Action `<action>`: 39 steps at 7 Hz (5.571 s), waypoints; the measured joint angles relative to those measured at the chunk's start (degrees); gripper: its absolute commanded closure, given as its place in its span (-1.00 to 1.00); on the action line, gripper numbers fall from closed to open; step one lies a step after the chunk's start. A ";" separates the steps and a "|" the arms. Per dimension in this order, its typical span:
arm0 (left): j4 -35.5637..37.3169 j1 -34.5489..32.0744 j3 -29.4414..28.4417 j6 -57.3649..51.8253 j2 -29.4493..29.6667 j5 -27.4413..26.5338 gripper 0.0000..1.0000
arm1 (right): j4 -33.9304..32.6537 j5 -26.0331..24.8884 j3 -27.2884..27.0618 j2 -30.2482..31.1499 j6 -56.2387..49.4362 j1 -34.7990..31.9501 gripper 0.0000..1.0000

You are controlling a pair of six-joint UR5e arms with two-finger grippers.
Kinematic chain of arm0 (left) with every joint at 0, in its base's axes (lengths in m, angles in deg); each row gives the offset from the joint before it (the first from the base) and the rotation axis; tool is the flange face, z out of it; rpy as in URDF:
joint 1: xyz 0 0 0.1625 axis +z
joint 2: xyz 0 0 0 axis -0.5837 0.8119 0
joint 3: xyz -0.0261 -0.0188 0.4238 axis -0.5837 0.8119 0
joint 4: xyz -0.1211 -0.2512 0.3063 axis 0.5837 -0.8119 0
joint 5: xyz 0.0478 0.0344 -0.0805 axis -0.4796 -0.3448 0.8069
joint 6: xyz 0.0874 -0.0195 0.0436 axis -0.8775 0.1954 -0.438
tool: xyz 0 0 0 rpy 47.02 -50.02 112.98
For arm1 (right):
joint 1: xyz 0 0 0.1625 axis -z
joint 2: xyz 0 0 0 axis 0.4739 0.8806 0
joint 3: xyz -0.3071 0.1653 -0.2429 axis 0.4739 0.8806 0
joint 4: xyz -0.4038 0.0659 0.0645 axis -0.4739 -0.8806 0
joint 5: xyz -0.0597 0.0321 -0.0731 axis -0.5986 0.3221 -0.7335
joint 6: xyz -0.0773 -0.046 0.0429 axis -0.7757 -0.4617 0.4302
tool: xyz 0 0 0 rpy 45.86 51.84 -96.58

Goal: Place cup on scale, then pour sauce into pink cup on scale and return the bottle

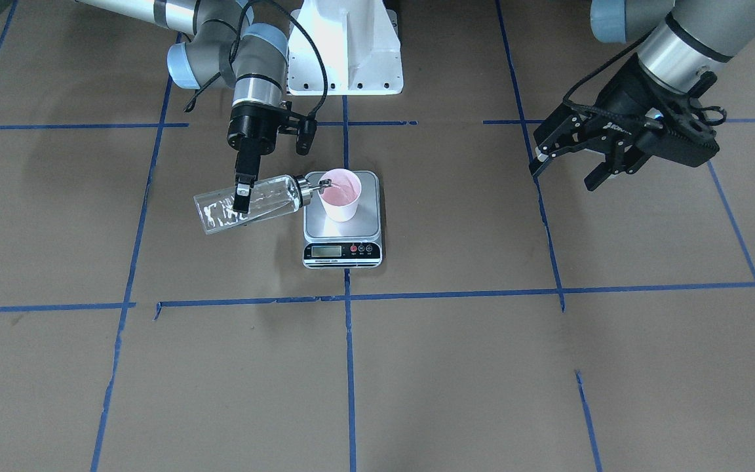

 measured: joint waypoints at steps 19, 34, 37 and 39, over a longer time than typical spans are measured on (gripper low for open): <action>0.45 -0.83 1.93 0.01 0.04 -0.26 -0.99 | 26.61 17.10 2.15 20.44 101.68 -3.81 1.00; 0.61 -0.87 2.12 0.01 -0.03 -0.26 -0.98 | 24.33 16.70 -5.72 27.24 101.44 -0.02 -1.00; 0.59 -0.87 2.32 -0.01 -0.20 -0.26 -0.98 | 25.52 18.18 -12.40 37.12 101.44 4.15 -1.00; 0.49 -0.87 2.33 -0.41 -1.01 -0.24 -0.98 | 32.03 23.42 -14.59 46.99 100.28 5.24 -1.00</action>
